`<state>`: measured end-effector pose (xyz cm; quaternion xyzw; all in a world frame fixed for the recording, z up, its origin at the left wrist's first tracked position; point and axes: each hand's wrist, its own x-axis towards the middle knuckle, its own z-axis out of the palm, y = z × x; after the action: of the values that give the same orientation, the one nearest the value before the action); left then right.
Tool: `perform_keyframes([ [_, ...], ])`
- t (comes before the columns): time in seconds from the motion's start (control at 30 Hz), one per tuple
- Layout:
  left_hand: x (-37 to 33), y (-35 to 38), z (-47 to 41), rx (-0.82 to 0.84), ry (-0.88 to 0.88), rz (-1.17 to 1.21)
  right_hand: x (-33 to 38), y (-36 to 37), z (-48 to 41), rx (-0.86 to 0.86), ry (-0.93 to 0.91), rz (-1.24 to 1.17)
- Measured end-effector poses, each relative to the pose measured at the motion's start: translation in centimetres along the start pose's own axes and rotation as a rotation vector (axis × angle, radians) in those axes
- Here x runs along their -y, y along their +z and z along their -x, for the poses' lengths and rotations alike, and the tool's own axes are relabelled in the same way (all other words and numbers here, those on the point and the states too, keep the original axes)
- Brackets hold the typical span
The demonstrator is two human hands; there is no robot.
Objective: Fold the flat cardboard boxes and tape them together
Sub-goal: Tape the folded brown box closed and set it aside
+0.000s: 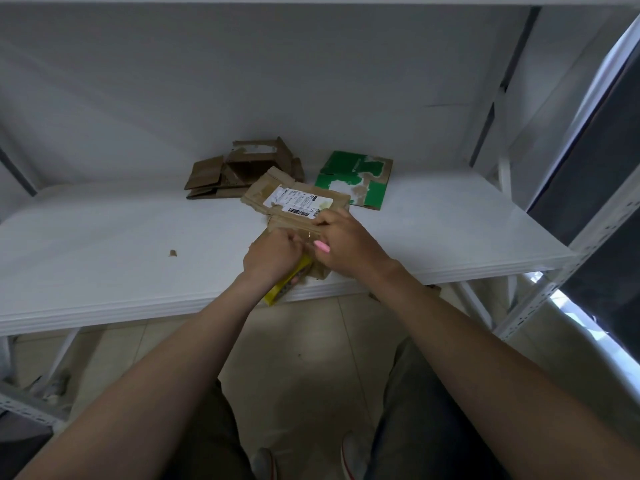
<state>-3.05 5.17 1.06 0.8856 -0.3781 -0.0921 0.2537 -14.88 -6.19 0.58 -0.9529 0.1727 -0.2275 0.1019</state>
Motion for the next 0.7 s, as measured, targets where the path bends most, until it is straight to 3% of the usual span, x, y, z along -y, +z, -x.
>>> perform_keyframes([
  [0.17,1.4,-0.4,-0.1,0.0,-0.066,0.022,-1.2,0.7,1.8,0.054,-0.109,0.039],
  [0.4,2.0,-2.1,0.7,-0.201,-0.194,0.223,-2.1,1.1,2.2,-0.031,0.005,-0.308],
  [0.6,-0.9,-3.3,0.5,-0.502,0.06,0.006,-2.8,-0.2,2.3,-0.038,0.095,-0.556],
  [0.7,-2.6,-3.6,-0.5,-0.515,0.131,-0.158,-3.2,-0.5,2.2,-0.019,0.108,-0.599],
])
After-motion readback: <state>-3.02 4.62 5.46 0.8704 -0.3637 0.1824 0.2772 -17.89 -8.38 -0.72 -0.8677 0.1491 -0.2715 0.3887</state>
